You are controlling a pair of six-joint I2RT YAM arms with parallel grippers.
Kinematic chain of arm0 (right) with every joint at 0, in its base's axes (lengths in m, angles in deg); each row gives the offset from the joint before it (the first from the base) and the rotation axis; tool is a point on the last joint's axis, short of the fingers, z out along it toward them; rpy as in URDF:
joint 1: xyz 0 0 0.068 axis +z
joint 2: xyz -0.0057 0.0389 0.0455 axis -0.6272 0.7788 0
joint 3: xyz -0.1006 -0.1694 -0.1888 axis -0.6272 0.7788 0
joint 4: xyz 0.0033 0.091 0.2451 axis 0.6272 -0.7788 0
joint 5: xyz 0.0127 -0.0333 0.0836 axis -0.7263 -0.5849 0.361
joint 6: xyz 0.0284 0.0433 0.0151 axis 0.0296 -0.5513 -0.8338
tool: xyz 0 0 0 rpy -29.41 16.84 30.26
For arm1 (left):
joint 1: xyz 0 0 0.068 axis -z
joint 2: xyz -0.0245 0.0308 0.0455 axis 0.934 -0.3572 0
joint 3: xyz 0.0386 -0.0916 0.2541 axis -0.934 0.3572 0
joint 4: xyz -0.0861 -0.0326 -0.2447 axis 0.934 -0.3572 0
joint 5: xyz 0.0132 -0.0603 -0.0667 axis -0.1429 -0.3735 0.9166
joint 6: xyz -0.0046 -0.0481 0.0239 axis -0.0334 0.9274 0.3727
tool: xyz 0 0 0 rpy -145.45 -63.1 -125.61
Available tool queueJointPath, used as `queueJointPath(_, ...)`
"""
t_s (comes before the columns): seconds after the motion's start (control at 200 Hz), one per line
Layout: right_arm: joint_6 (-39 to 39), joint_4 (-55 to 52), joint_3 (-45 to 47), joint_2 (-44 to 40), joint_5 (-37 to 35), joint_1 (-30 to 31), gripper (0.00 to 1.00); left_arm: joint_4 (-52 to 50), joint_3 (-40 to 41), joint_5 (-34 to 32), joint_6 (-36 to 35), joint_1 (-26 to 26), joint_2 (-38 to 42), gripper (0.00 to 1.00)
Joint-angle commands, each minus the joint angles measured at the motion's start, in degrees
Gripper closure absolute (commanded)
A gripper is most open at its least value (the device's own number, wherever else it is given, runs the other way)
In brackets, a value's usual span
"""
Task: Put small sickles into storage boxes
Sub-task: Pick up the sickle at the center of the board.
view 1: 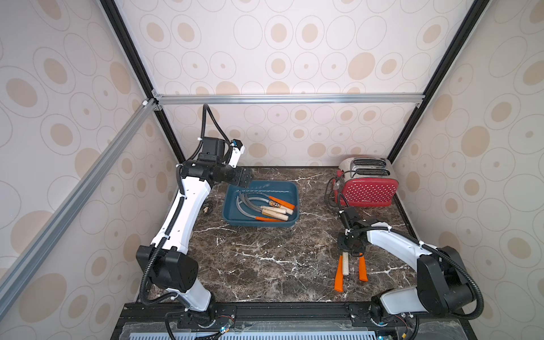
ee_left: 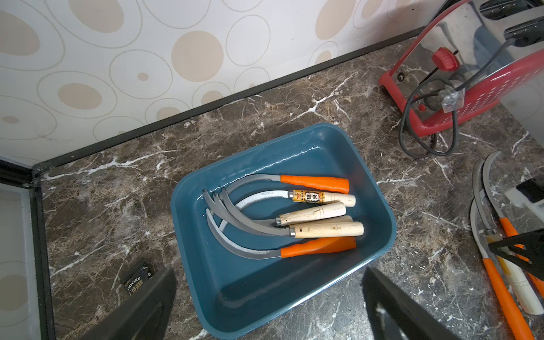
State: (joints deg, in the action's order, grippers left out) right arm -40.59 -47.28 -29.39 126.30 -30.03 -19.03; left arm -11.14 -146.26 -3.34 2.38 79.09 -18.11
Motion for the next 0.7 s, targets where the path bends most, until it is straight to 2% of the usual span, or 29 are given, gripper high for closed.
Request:
queueJointPath(0.0, 1.4, -2.1, -1.9, -0.9, 2.2, 0.1, 0.98, 0.4, -1.2, 0.4, 0.4, 0.2, 1.5, 0.01)
queueJointPath(0.401, 2.4, -2.9, -2.0, -5.4, 8.5, 0.2, 0.99, 0.5, -1.5, 0.6, 0.5, 0.1, 1.4, 0.01)
queueJointPath(0.696, 4.0, -4.4, -5.1, -4.4, 10.2, 5.2, 0.99, 0.6, -1.7, 0.5, 0.5, 0.2, 1.3, 0.01)
